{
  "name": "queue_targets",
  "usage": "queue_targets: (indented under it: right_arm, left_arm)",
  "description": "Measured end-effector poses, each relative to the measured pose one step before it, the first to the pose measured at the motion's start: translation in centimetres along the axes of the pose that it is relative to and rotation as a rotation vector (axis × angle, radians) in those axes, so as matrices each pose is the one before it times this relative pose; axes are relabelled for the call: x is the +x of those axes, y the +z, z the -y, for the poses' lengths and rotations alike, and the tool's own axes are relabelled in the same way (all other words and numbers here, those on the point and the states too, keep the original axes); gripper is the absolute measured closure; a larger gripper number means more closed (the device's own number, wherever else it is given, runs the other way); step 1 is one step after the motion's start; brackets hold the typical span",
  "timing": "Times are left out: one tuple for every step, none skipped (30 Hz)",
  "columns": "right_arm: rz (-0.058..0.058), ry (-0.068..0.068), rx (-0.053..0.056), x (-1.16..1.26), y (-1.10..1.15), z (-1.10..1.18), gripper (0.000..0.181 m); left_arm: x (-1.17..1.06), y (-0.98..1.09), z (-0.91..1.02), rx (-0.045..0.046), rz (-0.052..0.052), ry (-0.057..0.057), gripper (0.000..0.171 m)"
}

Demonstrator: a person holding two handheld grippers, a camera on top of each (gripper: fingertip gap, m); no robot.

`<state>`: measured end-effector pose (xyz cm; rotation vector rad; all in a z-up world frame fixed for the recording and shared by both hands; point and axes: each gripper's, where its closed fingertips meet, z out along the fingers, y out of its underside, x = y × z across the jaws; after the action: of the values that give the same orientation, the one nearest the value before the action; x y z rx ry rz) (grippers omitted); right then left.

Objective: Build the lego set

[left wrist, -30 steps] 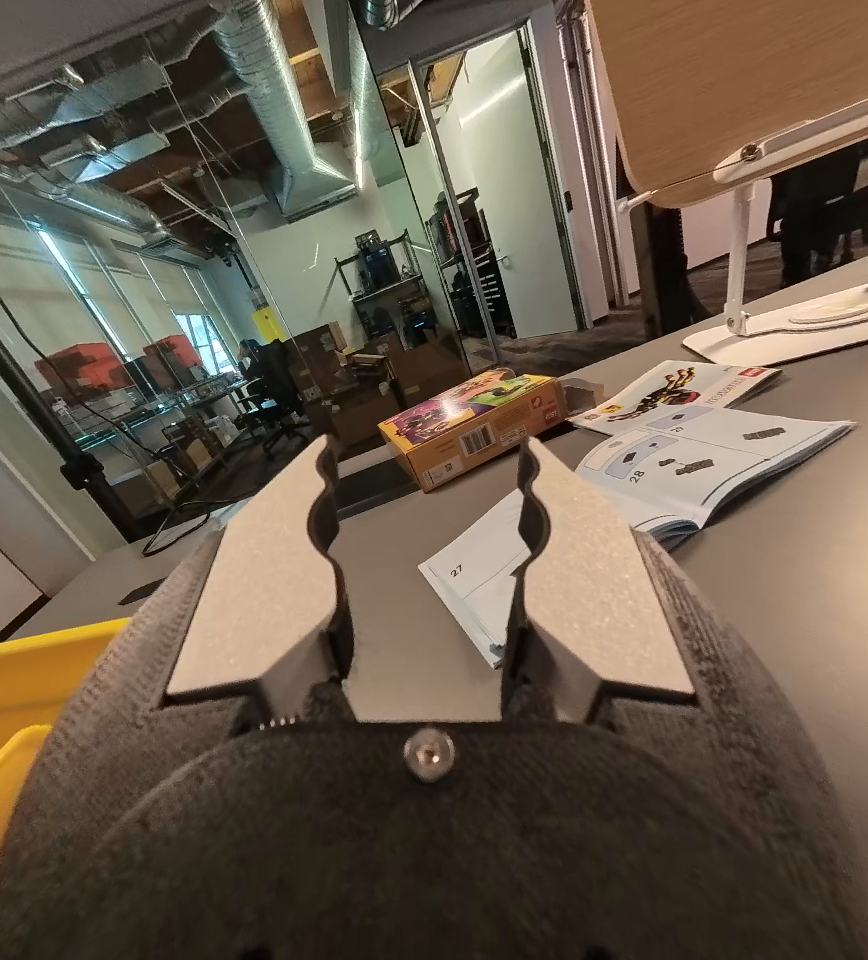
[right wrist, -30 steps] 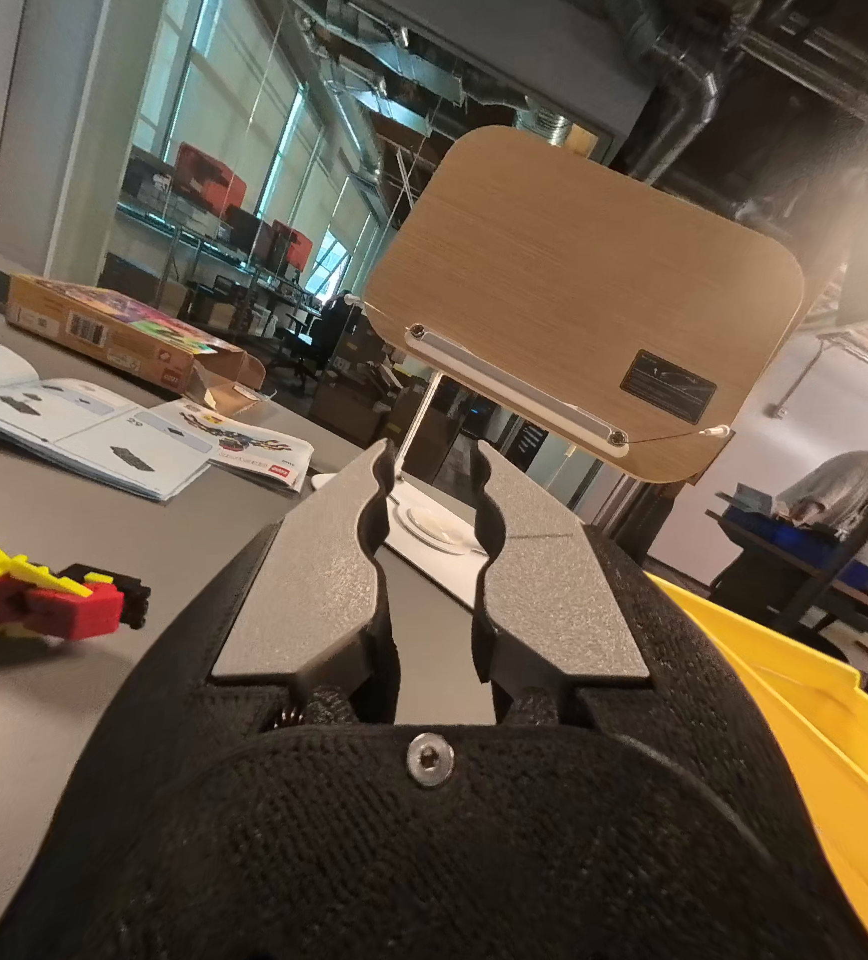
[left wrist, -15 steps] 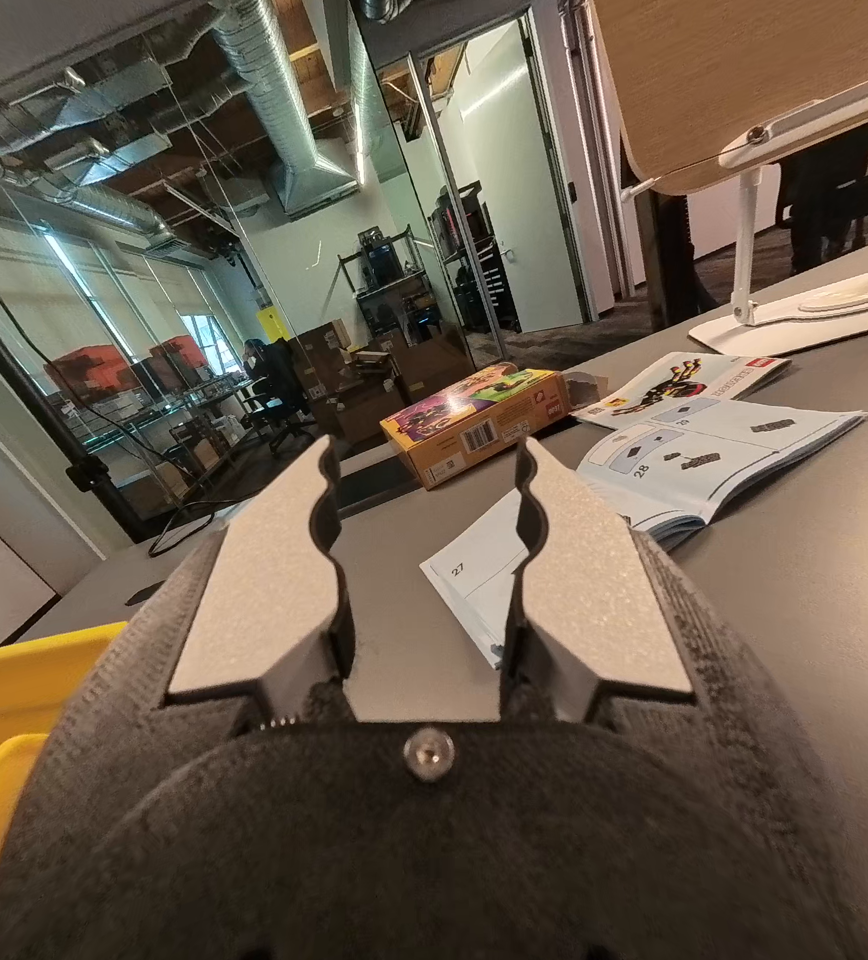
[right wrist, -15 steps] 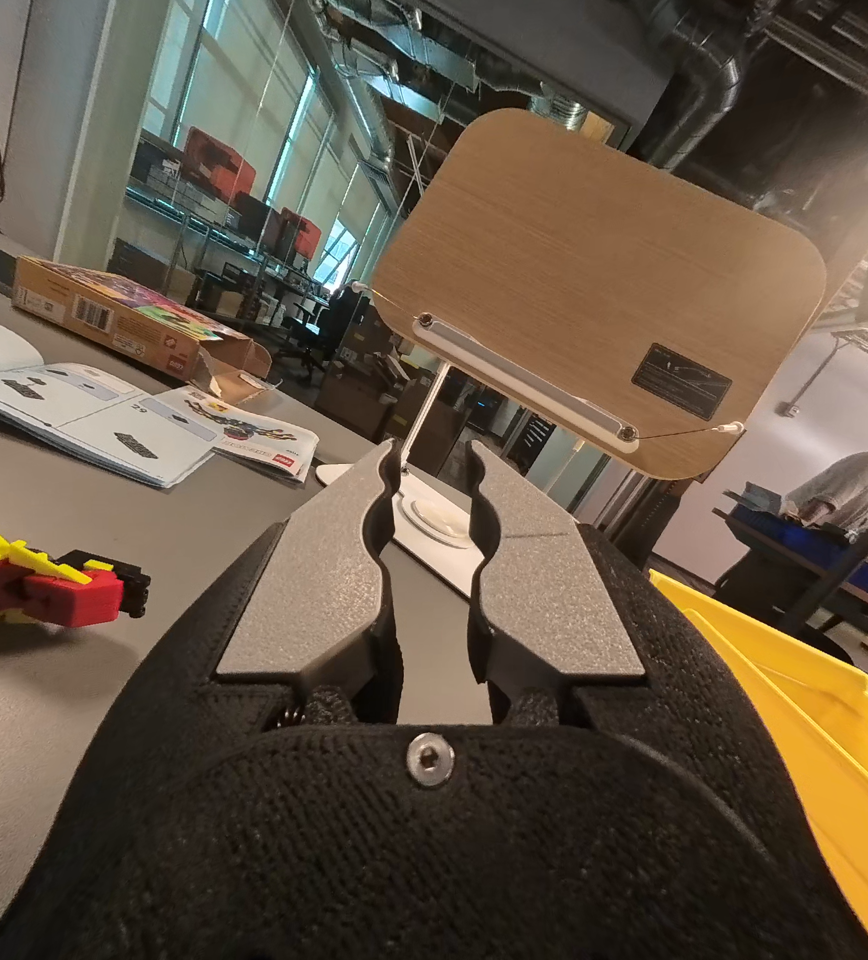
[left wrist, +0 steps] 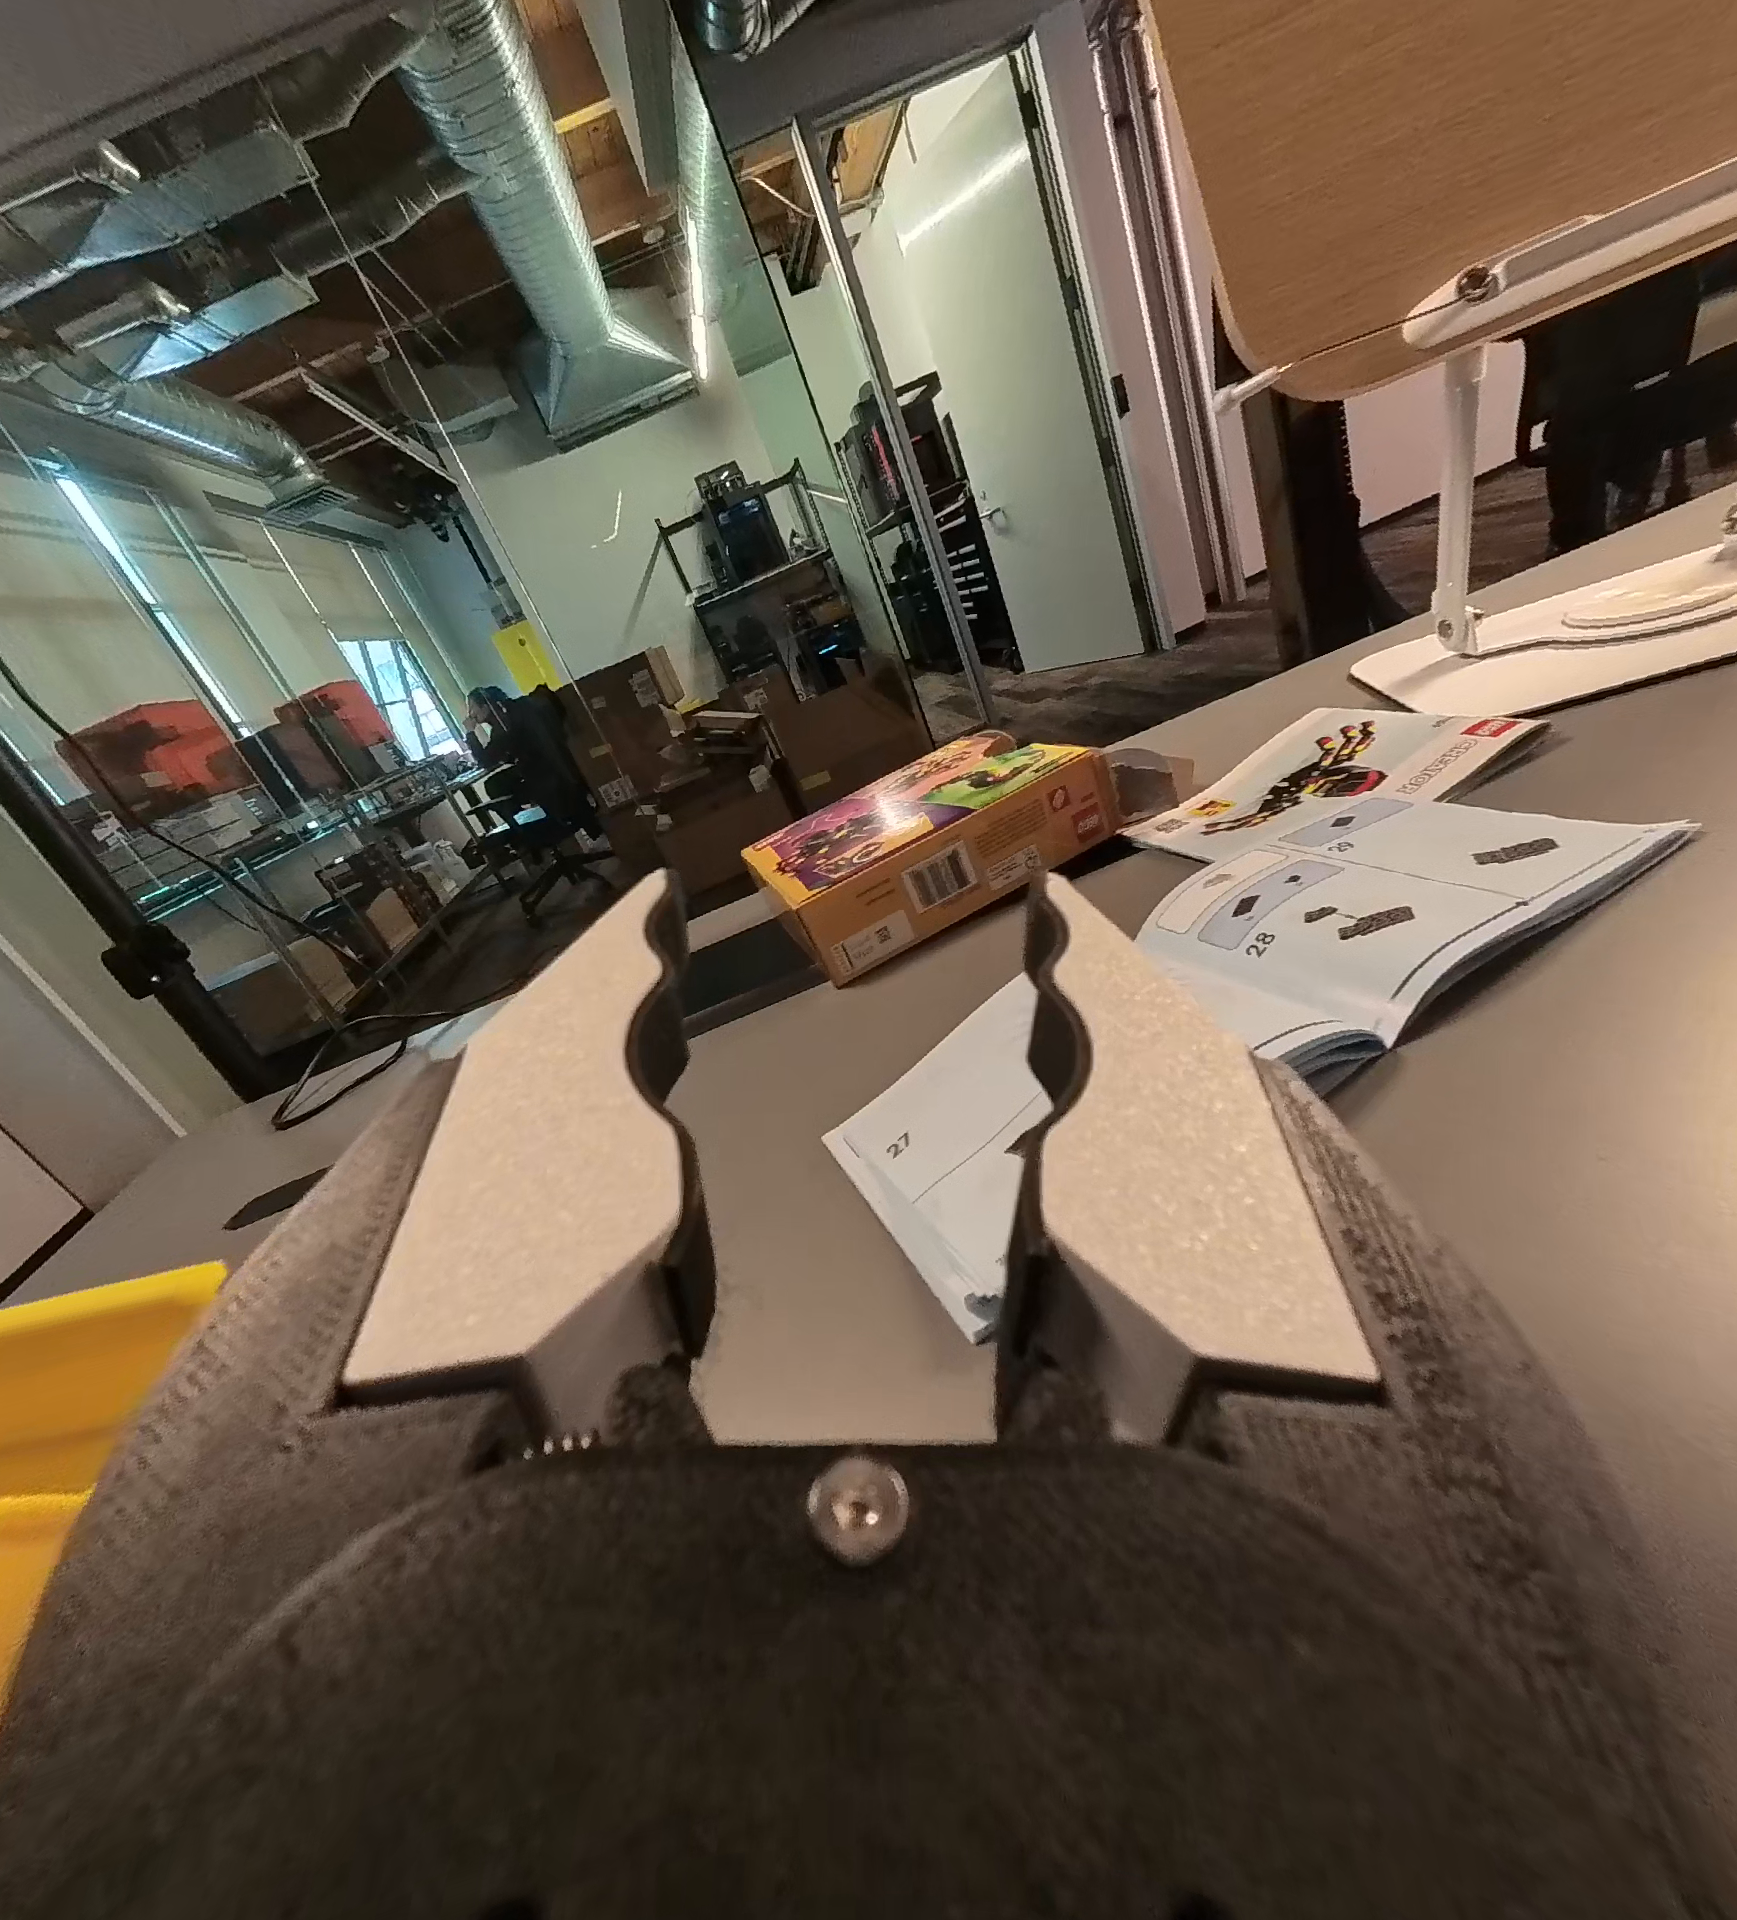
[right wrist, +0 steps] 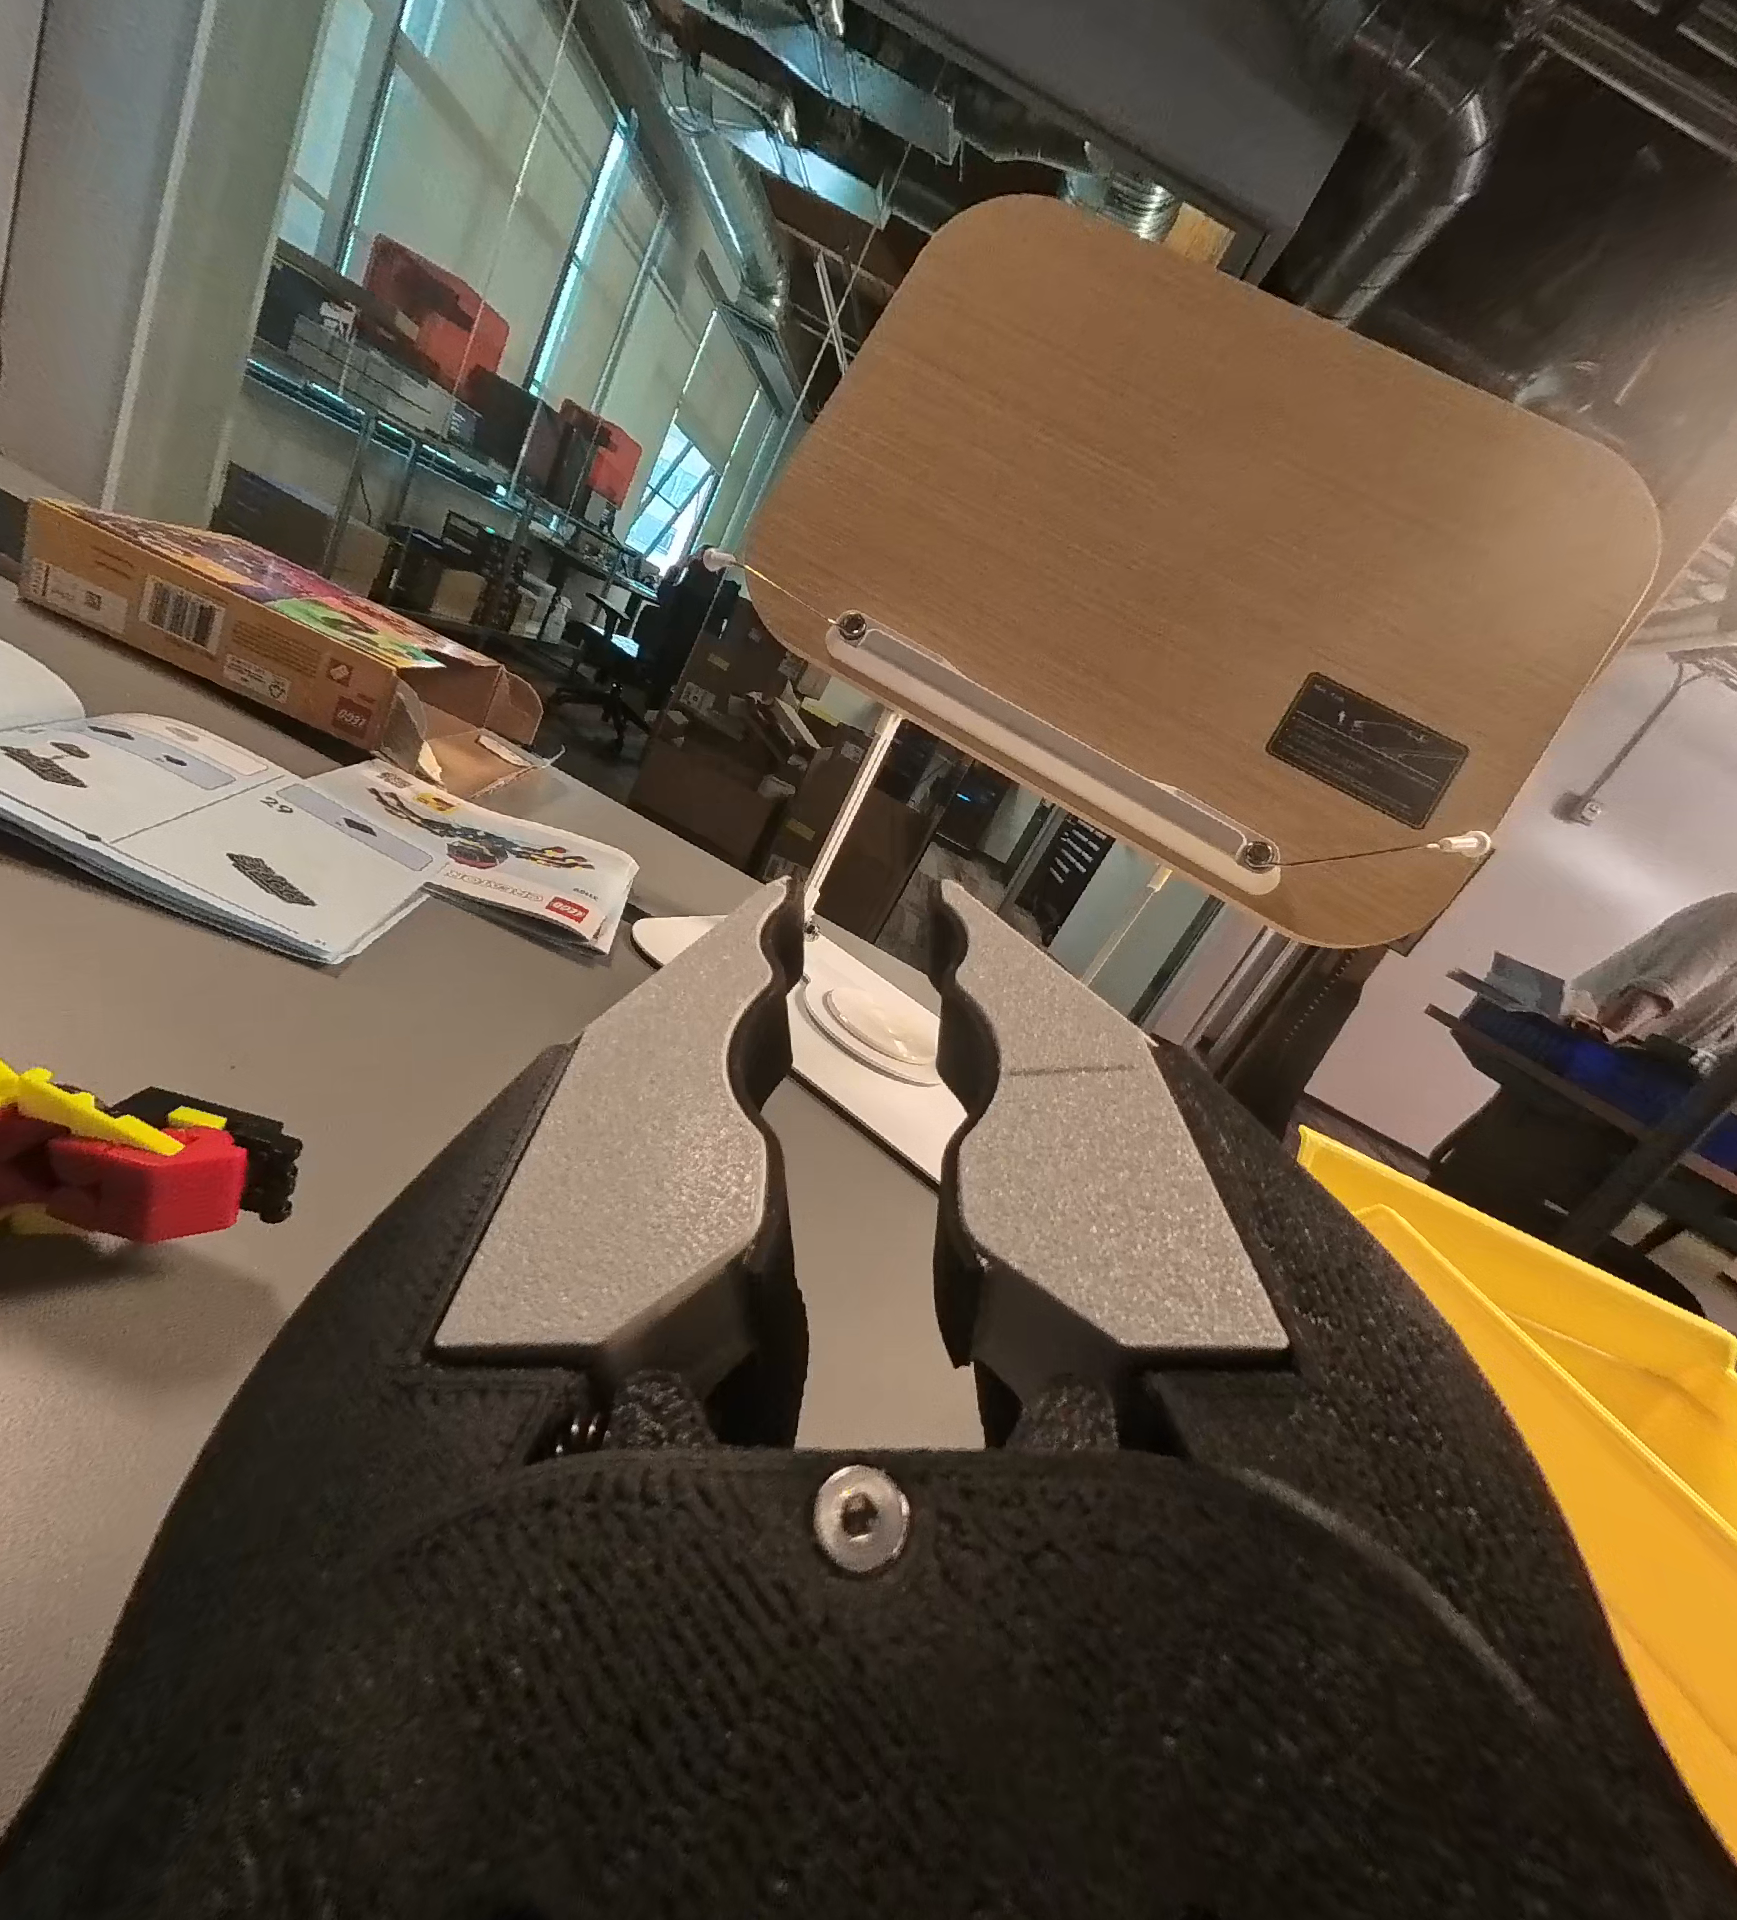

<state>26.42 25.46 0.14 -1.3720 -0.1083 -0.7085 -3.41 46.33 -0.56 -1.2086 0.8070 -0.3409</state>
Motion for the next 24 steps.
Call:
queue_targets:
  right_arm:
    - [-0.0006, 0.0007, 0.0, 0.028, -0.012, -0.01, 0.16]
    - [-0.0007, 0.0012, -0.0001, 0.023, -0.014, 0.002, 0.16]
    - [-0.0006, 0.0013, -0.0003, 0.026, -0.001, -0.019, 0.16]
    - [-0.0006, 0.0013, 0.0, 0.028, -0.01, -0.002, 0.16]
    - [-0.001, 0.0013, 0.0001, 0.034, -0.009, 0.0, 0.16]
    - [-0.0012, 0.0017, -0.0003, 0.037, 0.001, -0.01, 0.16]
    - [-0.0009, 0.0023, -0.0005, 0.032, 0.001, -0.027, 0.16]
    - [-0.0003, 0.0025, -0.0003, 0.032, -0.005, -0.015, 0.16]
    - [-0.0004, 0.0019, 0.0, 0.017, 0.0, -0.002, 0.16]
    - [-0.0003, 0.001, 0.0002, 0.021, -0.01, -0.007, 0.16]
    - [0.0005, 0.0007, 0.0002, -0.007, -0.008, 0.003, 0.16]
    - [0.0011, 0.0001, -0.0002, -0.02, 0.008, -0.003, 0.16]
    - [0.0008, -0.0014, -0.0002, -0.027, -0.001, -0.001, 0.16]
    - [0.0012, -0.0019, 0.0001, -0.041, 0.007, 0.007, 0.16]
    - [0.0017, -0.0013, -0.0001, -0.03, 0.014, 0.003, 0.16]
    - [0.0013, -0.0011, -0.0007, -0.044, 0.014, -0.009, 0.16]
    - [0.001, -0.0008, -0.0008, -0.017, 0.002, -0.019, 0.16]
    - [0.0004, -0.0004, -0.0002, -0.002, -0.002, -0.003, 0.16]
    - [-0.0002, 0.0005, 0.0001, 0.003, -0.008, 0.002, 0.16]
    - [0.0, 0.0015, 0.0002, 0.025, -0.005, -0.003, 0.16]
    - [-0.0001, 0.0022, -0.0001, 0.014, 0.0, -0.016, 0.16]
    - [-0.0004, 0.0021, -0.0006, 0.035, -0.007, -0.019, 0.16]
    - [-0.0002, 0.0014, -0.0006, 0.022, 0.008, -0.014, 0.161]
    - [-0.0002, 0.0006, -0.0009, 0.023, 0.003, -0.028, 0.16]
  left_arm:
    - [0.095, 0.032, -0.013, -0.00113, -0.0036, 0.0044, 0.108]
    - [0.06, 0.025, -0.036, -0.00211, -0.0014, 0.0053, 0.108]
    - [0.065, 0.023, -0.019, -0.00146, -0.0019, 0.0043, 0.108]
    - [0.053, 0.021, -0.01, -0.00074, -0.0012, 0.0035, 0.108]
    - [0.007, -0.003, -0.003, -0.00034, 0.0006, 0.002, 0.108]
    - [-0.005, 0.002, 0.004, 0.00031, 0.0004, -0.0002, 0.108]
    - [-0.023, -0.011, 0.005, 0.00038, 0.0004, -0.0018, 0.108]
    - [-0.016, -0.005, 0.005, 0.00021, 0.0006, -0.0022, 0.108]
    - [-0.003, -0.001, 0.011, 0.00067, -0.0008, -0.0014, 0.108]
    - [0.033, -0.006, 0.006, 0.00017, -0.0019, 0.0, 0.108]
    - [0.06, 0.012, 0.002, -0.00027, -0.0023, 0.0022, 0.108]
    - [0.088, 0.01, 0.002, -0.0004, -0.0031, 0.0041, 0.108]
    - [0.079, 0.019, 0.002, -0.00012, -0.0027, 0.0036, 0.108]
    - [0.119, 0.028, 0.038, 0.0007, -0.0042, 0.0016, 0.108]
    - [0.129, 0.026, 0.028, 0.00061, -0.0047, 0.0017, 0.108]
    - [0.122, 0.02, 0.012, -0.00023, -0.004, 0.0037, 0.108]
    - [0.104, 0.013, -0.002, -0.00129, -0.004, 0.0064, 0.108]
    - [0.12, 0.005, 0.022, -0.00076, -0.0046, 0.0064, 0.108]
    - [0.266, 0.012, 0.079, -0.00054, -0.0135, 0.0065, 0.108]
    - [0.562, 0.057, 0.164, -0.00275, -0.0309, 0.0096, 0.108]
    - [0.815, 0.15, 0.337, -0.00667, -0.0446, 0.0109, 0.107]
    - [1.056, 0.27, 0.55, -0.0122, -0.0578, 0.005, 0.106]
    - [1.427, 0.365, 0.779, -0.00995, -0.0794, 0.0016, 0.106]
    - [1.558, 0.502, 0.894, -0.00515, -0.0865, 0.0032, 0.107]
